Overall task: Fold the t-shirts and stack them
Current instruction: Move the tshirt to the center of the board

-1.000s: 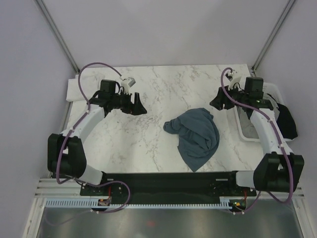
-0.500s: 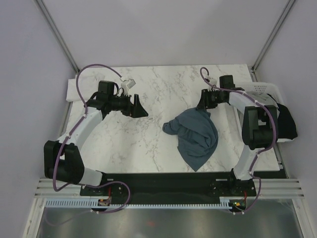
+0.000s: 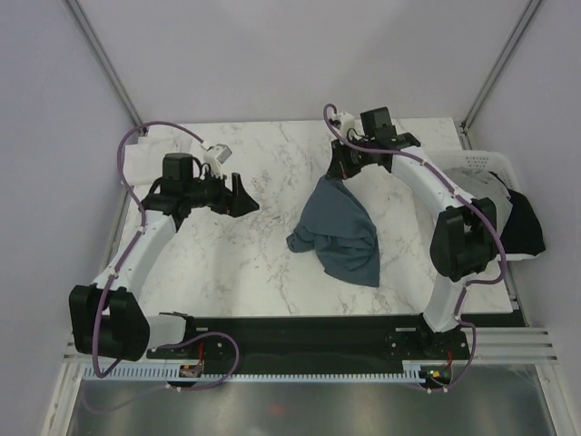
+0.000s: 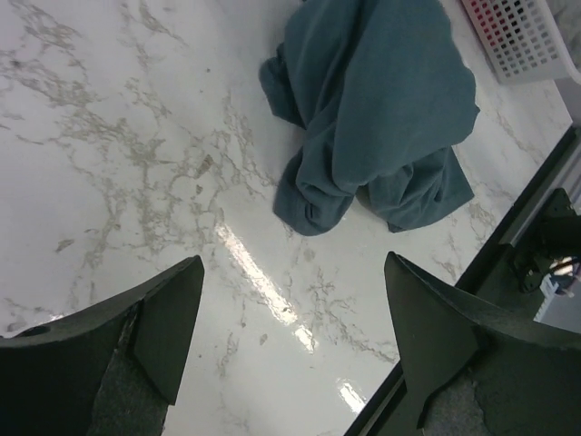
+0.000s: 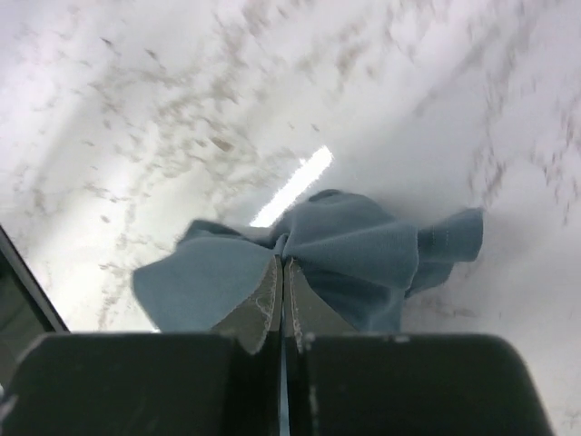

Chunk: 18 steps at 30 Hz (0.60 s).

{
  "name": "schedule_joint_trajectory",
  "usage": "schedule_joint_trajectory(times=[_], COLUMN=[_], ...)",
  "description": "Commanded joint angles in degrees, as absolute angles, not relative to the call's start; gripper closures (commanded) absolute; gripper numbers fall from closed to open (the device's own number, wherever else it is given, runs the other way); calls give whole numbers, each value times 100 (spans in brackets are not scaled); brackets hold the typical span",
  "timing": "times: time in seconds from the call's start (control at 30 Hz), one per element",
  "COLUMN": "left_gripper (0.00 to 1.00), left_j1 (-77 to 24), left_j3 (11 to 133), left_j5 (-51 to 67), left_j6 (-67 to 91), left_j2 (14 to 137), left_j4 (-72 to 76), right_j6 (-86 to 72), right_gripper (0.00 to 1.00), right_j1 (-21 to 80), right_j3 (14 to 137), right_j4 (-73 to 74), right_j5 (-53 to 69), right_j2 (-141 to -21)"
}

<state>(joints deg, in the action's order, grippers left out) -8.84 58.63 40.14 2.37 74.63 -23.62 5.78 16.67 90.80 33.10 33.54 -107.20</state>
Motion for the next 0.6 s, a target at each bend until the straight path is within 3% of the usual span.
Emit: schedule_joint_trajectory(times=[0.0,0.2,0.37,0.4,0.47,0.5,0.57], left_gripper=[12,12,11,11,11,11,11], left_j1=[-485,-220,-141,-132,-114,-106,-79], left_j3=[5617,5502,5405,5405,5432,5432,5458], left_j5=[3823,3850,3841,3823,3814,3814,3823], left_j6=[535,668,809,809,826,826,861], left_j2=[7014,6908,6715,6697,6688,6680,6671], left_j4=[-1680,-1591,-1354,-1362,-1354,-1345,-1336], right_j6=[624,764,800,887,1071,1177,1309], right_gripper=[100,100,100,96,76,49,41], right_j1=[2134,2373,2373,2373,2382,2373,2373], right_j3=[10202,10986,10051,9768,8831,8511,7835], right_j4=[3533,3595,3612,3638,3735,3735,3892], right_j5=[3384,3867,4008,3964,3842,3649,3507], right_j2=[-10002,-9221,-8177,-8026,-7630,-7551,-7506])
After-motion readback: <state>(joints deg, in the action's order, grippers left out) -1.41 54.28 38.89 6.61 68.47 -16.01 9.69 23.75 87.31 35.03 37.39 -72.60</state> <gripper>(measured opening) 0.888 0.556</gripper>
